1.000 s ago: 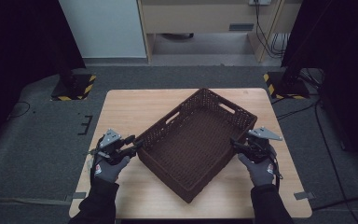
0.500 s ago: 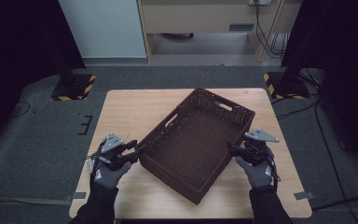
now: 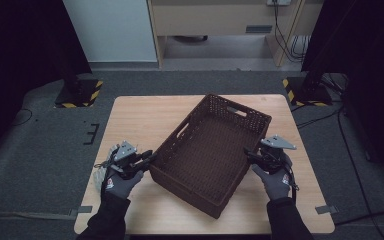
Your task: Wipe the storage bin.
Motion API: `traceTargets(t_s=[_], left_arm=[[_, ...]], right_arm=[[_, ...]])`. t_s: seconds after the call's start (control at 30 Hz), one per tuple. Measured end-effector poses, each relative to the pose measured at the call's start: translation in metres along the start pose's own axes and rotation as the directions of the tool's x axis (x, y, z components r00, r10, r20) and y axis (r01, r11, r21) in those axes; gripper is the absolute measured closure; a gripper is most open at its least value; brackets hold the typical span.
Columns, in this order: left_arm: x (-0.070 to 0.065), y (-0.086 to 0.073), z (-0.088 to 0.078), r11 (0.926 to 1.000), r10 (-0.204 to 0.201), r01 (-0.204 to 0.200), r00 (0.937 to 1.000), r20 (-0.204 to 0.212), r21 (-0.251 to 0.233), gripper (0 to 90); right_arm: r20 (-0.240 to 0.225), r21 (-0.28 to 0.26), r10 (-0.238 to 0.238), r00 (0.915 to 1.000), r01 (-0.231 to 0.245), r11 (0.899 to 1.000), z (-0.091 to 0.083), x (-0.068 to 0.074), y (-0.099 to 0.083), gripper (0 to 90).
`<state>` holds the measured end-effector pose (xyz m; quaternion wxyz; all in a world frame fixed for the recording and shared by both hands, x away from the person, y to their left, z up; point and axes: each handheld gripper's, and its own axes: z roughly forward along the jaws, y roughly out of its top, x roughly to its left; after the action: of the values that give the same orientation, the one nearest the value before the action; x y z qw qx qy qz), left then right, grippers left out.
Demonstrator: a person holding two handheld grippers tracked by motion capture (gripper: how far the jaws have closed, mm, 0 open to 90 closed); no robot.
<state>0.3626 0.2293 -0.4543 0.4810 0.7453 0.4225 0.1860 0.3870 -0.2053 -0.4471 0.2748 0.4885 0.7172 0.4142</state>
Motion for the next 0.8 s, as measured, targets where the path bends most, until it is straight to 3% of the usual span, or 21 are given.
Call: traceTargets(t_s=[0.3, 0.47, 0.6, 0.8], left_arm=[[-0.018, -0.006, -0.009, 0.9997, 0.022, -0.022, 0.9996, 0.018, 0.01, 72.3], [-0.014, -0.003, -0.007, 0.9996, 0.026, -0.026, 0.9996, 0.014, 0.007, 63.0], [-0.009, 0.004, -0.006, 0.9997, -0.003, 0.003, 0.9999, 0.012, -0.026, 60.4], [-0.011, 0.008, 0.005, 0.9999, 0.004, -0.004, 0.9996, 0.027, -0.016, 59.9]], right_arm=[[-0.036, 0.001, -0.002, 0.9993, 0.002, 1.0, -0.01, 0.006, -0.001, 36.4], [-0.029, 0.021, -0.025, 0.9993, 0.026, 0.999, -0.004, 0.01, -0.003, 41.8], [-0.024, 0.013, -0.032, 0.9992, 0.033, 0.999, -0.001, 0.008, -0.002, 43.4], [-0.013, -0.007, -0.037, 0.9992, 0.036, 0.999, 0.007, 0.004, -0.001, 45.6]])
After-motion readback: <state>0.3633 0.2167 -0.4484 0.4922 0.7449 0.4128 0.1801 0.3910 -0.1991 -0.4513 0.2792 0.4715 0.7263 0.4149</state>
